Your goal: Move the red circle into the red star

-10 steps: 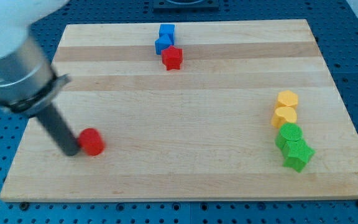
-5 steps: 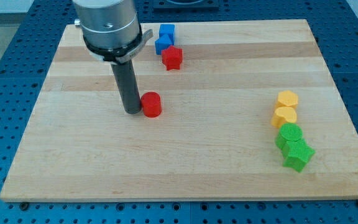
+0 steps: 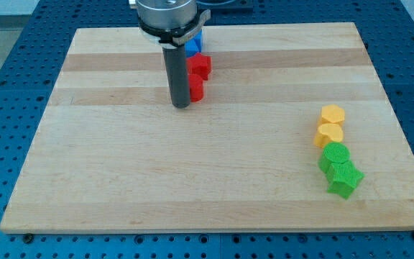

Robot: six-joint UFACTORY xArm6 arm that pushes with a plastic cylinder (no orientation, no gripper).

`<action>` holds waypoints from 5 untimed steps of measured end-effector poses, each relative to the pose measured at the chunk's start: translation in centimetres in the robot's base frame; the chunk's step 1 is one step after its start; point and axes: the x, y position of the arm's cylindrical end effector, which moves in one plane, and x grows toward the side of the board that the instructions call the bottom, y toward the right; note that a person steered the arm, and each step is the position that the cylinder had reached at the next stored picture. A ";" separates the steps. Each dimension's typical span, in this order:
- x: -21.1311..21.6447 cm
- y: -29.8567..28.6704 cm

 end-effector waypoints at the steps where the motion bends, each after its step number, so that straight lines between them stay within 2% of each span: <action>1: 0.7 0.0; 5: -0.6 0.0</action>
